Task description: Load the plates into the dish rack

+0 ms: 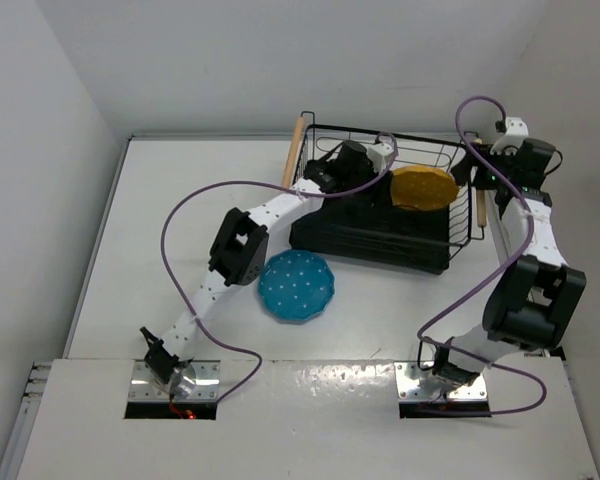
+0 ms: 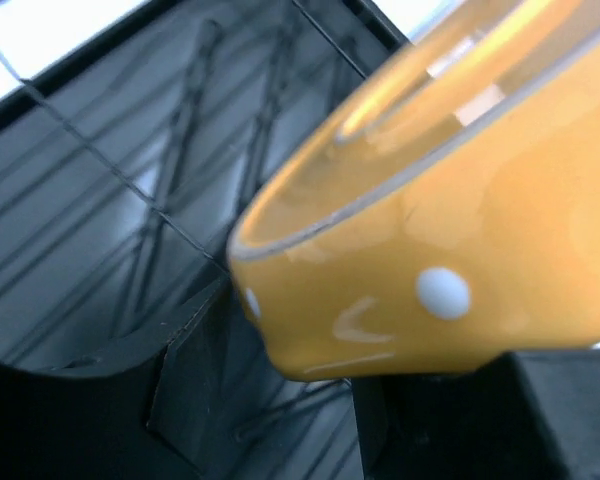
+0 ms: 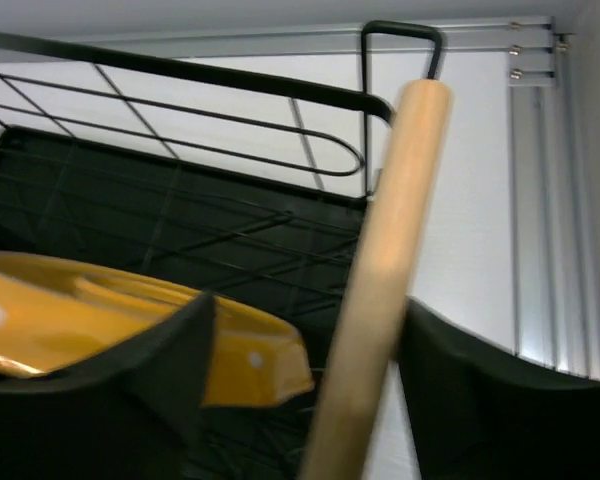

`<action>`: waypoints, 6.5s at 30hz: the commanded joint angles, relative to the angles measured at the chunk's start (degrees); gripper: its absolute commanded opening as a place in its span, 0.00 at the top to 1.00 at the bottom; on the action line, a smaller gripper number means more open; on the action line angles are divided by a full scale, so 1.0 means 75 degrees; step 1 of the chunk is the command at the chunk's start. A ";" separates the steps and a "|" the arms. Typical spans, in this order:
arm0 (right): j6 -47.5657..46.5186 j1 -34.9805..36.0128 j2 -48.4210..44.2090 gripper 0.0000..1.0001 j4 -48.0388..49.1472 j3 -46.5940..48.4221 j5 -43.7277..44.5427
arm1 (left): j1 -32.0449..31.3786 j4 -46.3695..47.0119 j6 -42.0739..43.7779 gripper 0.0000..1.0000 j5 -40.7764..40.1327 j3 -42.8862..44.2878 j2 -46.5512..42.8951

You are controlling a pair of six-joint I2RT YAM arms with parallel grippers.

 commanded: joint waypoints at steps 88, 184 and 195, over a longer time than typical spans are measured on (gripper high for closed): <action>0.1021 0.0497 0.1383 0.34 0.1338 0.0658 -0.2862 | 0.0854 -0.0381 0.1203 0.12 -0.0472 0.0521 -0.0879; 0.7087 0.9941 -0.2816 0.29 0.0248 -0.4897 0.6803 | 0.5026 -0.3006 0.1976 0.05 -0.1092 -0.9826 -1.1823; 0.7115 0.9731 -0.0961 0.46 0.0856 -0.4860 0.6841 | 0.4955 -0.3076 0.1824 0.05 -0.1093 -1.0201 -1.2410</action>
